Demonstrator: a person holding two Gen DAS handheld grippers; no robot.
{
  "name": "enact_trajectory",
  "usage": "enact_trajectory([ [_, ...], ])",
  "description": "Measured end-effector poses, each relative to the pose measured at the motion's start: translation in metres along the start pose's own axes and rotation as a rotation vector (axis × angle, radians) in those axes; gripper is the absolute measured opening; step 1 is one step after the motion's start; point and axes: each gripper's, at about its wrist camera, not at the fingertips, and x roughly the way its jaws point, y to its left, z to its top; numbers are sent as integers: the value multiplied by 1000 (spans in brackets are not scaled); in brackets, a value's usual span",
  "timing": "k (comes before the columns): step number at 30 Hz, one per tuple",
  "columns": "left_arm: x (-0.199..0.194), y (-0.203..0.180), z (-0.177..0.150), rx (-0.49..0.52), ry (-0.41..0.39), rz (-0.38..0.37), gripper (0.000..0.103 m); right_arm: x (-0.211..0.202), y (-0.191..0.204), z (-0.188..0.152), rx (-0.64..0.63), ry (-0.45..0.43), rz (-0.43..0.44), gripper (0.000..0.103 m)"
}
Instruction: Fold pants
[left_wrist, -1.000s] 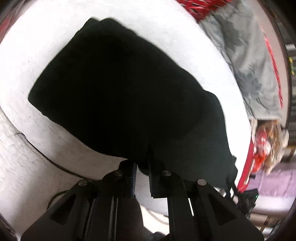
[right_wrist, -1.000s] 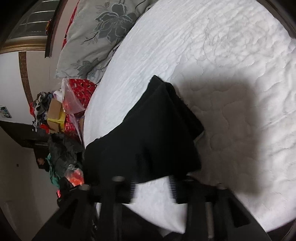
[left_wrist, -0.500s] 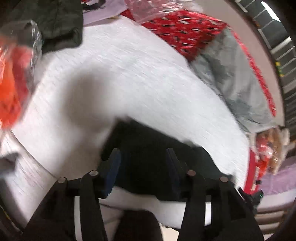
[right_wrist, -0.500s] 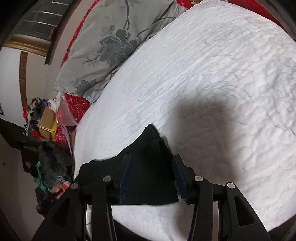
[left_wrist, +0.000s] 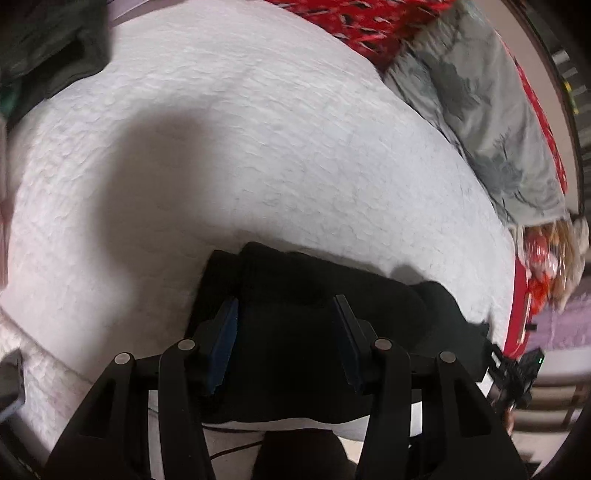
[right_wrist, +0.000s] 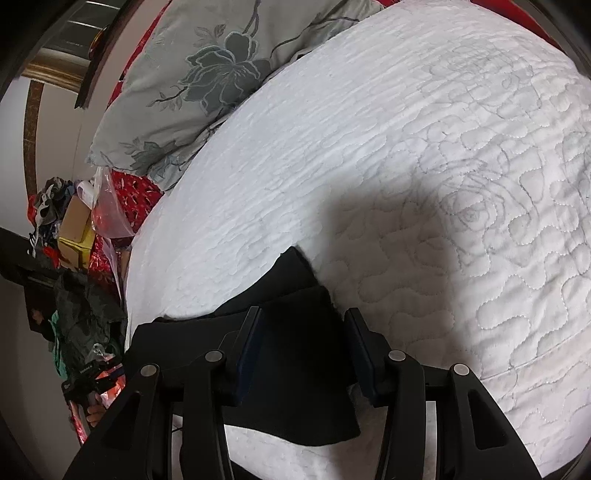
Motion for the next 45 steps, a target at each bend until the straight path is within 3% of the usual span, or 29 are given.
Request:
enact_trajectory([
  [2, 0, -3, -2, 24, -19, 2, 48, 2, -2, 1, 2, 1, 8, 48],
  [3, 0, -3, -4, 23, -31, 0, 43, 3, -2, 1, -2, 3, 10, 48],
  [4, 2, -3, -4, 17, -48, 4, 28, 5, -2, 0, -11, 4, 6, 47],
  [6, 6, 5, -6, -28, -62, 2, 10, 8, 4, -1, -56, 0, -11, 31],
  [7, 8, 11, -7, -65, -62, -15, 4, 8, 9, -1, -92, -14, -46, 12],
  [10, -4, 27, -19, -162, -101, -91, 4, 1, 23, 1, -126, -39, -34, 10],
  [13, -15, 37, -24, -180, -150, -74, 4, -22, 45, 10, -154, -112, 96, 10],
  [16, -8, 46, -20, -223, -129, -49, 4, -12, 52, 19, -181, -96, 54, 10],
  [20, -4, 43, -18, -237, -124, -29, 4, 25, 37, 22, -160, -14, -82, 15],
  [22, -5, 39, -16, -212, -122, -8, 4, 26, 30, 21, -129, -8, -59, 17],
  [25, -5, 35, -13, -194, -114, 3, 4, 10, 16, 17, -80, -43, -5, 48],
  [26, -4, 36, -12, -195, -111, 2, 4, 2, 11, 14, -75, -61, 3, 52],
  [30, -4, 38, -14, -203, -110, -5, 6, 0, -5, 1, -94, -35, 4, 52],
  [32, -11, 40, -21, -202, -121, -17, 7, 6, -12, -5, -84, 11, 43, 53],
  [36, -38, 46, -44, -240, -165, -62, 11, 8, -8, -11, -112, 17, 105, 53],
  [38, -49, 46, -59, -253, -178, -109, 16, 12, -6, -12, -113, 27, 115, 53],
  [40, -55, 42, -78, -261, -181, -148, 38, 14, -7, -11, -104, 22, 132, 53],
  [42, -48, 34, -95, -251, -170, -169, 48, 15, -13, -10, -47, 11, 172, 53],
  [45, -25, 25, -106, -240, -135, -186, 48, 16, -20, -11, 4, -3, 208, 53],
])
